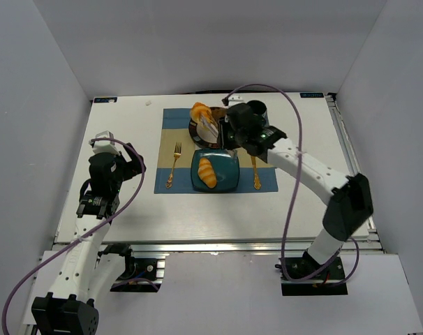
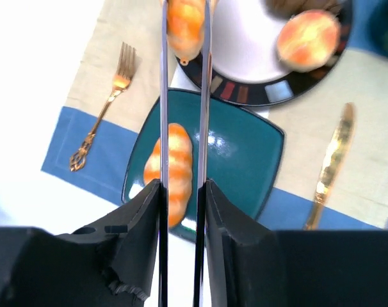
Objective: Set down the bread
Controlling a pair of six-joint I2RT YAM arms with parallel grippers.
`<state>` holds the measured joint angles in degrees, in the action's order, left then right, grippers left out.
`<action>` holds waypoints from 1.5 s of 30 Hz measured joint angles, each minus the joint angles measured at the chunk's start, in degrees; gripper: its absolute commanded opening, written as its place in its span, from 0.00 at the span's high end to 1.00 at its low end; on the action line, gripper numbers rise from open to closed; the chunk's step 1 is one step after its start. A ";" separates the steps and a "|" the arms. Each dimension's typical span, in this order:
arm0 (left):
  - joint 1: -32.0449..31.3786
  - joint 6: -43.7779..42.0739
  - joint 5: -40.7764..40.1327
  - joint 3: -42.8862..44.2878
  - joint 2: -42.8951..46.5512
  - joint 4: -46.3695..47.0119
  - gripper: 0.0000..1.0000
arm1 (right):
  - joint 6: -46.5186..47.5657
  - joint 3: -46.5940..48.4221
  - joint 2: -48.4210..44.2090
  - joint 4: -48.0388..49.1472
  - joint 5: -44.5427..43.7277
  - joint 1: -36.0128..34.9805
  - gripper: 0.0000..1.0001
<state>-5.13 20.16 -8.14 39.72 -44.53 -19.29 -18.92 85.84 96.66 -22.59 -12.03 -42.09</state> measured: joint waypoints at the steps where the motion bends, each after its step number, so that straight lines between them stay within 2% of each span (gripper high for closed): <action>1: 0.00 0.00 0.00 0.00 0.00 0.00 0.02 | 0.04 -0.90 -2.03 -0.15 -0.09 -0.04 0.64; 8: 0.00 0.00 0.00 0.00 0.00 0.02 0.02 | 1.38 -17.18 -22.14 -3.61 -1.25 -1.14 0.64; 13: 0.00 0.00 0.00 0.00 0.00 0.00 0.02 | 1.05 -25.11 -29.31 -6.80 -1.09 -1.92 0.63; 25: 0.00 0.00 -0.02 0.00 0.00 0.00 0.02 | -1.79 -34.64 -30.67 -5.95 -0.63 -3.76 0.60; 33: 0.00 0.00 -0.02 0.00 0.00 -0.02 0.02 | -3.32 -35.15 -30.10 -5.11 -0.66 -5.66 0.49; 45: 0.00 0.00 -0.02 0.00 0.00 -0.02 0.02 | -5.20 -35.12 -34.12 -6.43 -1.53 -7.19 0.48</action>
<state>-5.13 20.16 -8.16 39.72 -44.53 -19.31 -24.12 50.72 62.54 -29.02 -13.56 -49.28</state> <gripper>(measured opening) 0.983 0.526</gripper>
